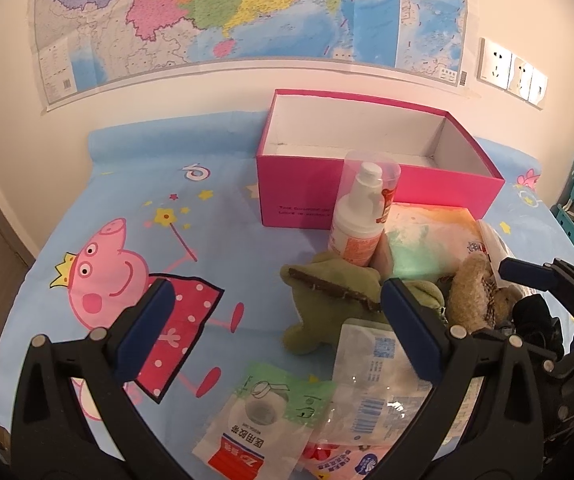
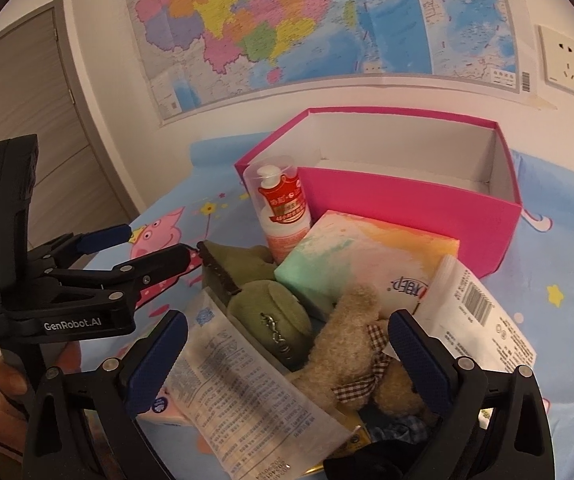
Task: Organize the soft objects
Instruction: 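Reach both grippers toward the green frog plush on the pile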
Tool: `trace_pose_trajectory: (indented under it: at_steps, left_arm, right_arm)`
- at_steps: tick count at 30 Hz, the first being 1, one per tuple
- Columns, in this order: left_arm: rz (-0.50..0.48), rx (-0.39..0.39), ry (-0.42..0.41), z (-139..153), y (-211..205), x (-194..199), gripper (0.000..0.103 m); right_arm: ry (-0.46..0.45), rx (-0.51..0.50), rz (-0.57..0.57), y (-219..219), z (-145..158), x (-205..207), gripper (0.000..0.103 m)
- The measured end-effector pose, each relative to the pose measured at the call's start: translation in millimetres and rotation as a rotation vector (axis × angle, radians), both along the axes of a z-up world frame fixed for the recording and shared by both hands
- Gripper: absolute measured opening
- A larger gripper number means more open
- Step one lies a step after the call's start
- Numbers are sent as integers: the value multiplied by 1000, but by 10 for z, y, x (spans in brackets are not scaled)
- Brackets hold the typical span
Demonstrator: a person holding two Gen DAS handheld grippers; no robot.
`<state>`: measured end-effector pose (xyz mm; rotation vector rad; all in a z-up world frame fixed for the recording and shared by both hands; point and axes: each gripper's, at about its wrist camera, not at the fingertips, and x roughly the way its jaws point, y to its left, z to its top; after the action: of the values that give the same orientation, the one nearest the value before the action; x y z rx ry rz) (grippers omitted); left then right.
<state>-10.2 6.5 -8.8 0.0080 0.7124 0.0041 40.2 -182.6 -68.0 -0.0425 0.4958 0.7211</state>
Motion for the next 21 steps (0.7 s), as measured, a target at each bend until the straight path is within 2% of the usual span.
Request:
trace_pose_trajectory:
  at_steps: [7,12,13,15,18,21]
  left_arm:
    - [-7,6,7,-16,46,36,103]
    - [-27,36,4,-13,103,99,103]
    - [-33,39,4,-13,119,121,103]
    - [-49,41,9,-22,139,174,103]
    - [-77,54,23,-57,145,257,100]
    - [-137,30,54,-105,144,321,95]
  right_arm:
    - [39,-6,44,70,-36,39,91]
    - [62,-7,90,146,-41,51,89]
    - [65,-6,97,160,-37,58,86]
    - [104,-11,116,192,-58,114,71]
    - [160,-22,102,215,-108,195,57]
    - [192,1,90,168,-132,214,53]
